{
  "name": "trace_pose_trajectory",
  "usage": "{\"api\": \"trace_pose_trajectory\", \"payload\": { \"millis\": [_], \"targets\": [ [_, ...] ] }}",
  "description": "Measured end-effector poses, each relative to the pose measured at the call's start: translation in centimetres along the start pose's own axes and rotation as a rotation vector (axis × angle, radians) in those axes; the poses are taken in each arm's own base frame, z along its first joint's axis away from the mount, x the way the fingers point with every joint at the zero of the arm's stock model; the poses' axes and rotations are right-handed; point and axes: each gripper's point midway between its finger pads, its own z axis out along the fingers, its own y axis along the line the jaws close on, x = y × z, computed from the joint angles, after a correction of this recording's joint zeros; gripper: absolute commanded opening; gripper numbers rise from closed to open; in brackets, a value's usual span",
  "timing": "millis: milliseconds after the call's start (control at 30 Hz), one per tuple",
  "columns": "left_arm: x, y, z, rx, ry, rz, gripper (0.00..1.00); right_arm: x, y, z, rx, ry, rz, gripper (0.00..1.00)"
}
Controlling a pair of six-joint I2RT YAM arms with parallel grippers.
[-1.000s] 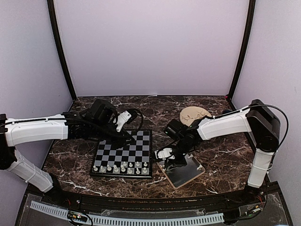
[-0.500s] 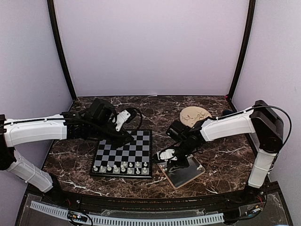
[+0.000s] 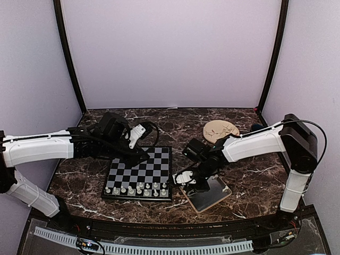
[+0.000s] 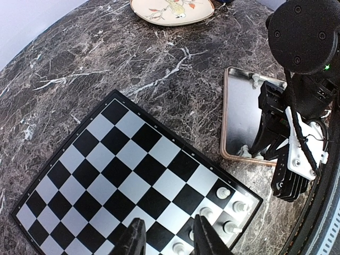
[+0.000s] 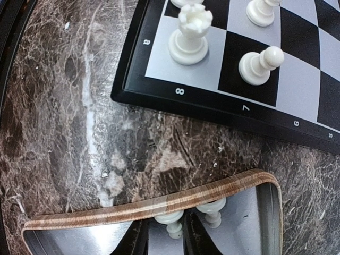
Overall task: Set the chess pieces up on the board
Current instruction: Pick up the pawn from the storage box.
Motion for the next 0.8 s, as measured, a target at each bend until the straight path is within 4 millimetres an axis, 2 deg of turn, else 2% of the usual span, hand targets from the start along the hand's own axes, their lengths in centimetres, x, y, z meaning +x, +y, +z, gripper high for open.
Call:
{"api": "trace_pose_trajectory", "payload": {
  "millis": [267, 367, 533, 700, 800],
  "targets": [
    [-0.1, 0.0, 0.1, -0.002, -0.006, 0.001, 0.33, -0.3, -0.2, 0.4, 0.032, 0.003, -0.025, 0.11],
    [-0.2, 0.0, 0.1, -0.001, -0.015, 0.008, 0.33, -0.3, -0.3, 0.3, 0.041, 0.009, -0.026, 0.08],
    [0.8, -0.2, 0.7, 0.016, -0.01, 0.044, 0.33, 0.2, -0.2, -0.2, 0.031, 0.017, -0.01, 0.07],
    [1.0, -0.9, 0.7, 0.057, -0.031, 0.103, 0.33, 1.2, 0.0, -1.6, -0.022, 0.013, 0.074, 0.07],
    [0.3, -1.8, 0.5, 0.089, -0.079, 0.163, 0.33, 0.5, -0.9, -3.3, -0.039, -0.039, 0.134, 0.08]
  ]
}}
